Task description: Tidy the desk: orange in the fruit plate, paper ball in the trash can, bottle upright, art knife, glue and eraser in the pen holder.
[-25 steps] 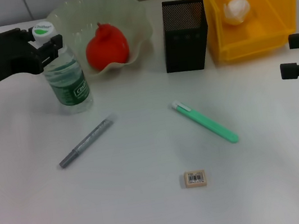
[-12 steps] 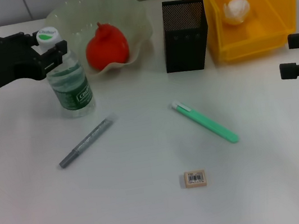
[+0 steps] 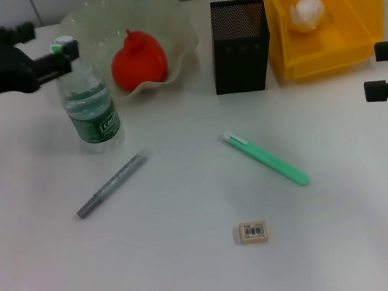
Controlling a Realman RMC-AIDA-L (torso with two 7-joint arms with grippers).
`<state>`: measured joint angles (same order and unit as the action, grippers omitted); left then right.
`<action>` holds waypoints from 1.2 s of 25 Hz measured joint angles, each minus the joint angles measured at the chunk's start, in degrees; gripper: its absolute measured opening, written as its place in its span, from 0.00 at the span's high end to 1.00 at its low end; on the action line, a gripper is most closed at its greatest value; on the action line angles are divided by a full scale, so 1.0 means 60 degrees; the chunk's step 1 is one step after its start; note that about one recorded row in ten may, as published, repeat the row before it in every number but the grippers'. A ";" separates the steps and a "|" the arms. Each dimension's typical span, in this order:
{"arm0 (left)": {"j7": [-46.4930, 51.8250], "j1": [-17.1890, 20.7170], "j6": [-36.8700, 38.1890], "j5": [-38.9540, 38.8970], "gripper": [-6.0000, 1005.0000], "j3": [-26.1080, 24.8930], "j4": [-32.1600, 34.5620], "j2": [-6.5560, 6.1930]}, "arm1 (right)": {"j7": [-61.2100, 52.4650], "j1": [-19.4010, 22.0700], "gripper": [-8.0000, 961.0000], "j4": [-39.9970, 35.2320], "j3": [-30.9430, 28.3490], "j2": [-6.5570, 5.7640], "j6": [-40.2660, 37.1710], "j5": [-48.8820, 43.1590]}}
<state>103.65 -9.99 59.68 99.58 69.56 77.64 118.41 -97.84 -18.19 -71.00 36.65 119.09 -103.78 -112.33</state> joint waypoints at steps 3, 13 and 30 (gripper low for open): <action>-0.0302 -0.0001 0.1080 -0.0510 0.23 -0.0860 -0.0067 -0.0011 | -0.0229 -0.0004 0.15 -0.0370 0.0116 -0.0001 -0.0094 -0.0021; -0.3265 -0.0029 0.6297 -0.1040 0.20 -0.4790 -0.2529 -0.0071 | -0.4533 -0.1101 0.15 -0.4052 0.4065 0.0000 -0.0199 -0.2793; -0.5033 0.0246 0.7387 -0.0768 0.20 -0.5470 -0.4850 -0.0563 | -0.8890 -0.6614 0.15 0.3030 0.6869 0.0080 0.2757 -0.6095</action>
<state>73.45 -8.51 104.01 94.98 36.74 48.54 115.03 -151.18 -57.87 -52.82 77.86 119.58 -87.24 -148.90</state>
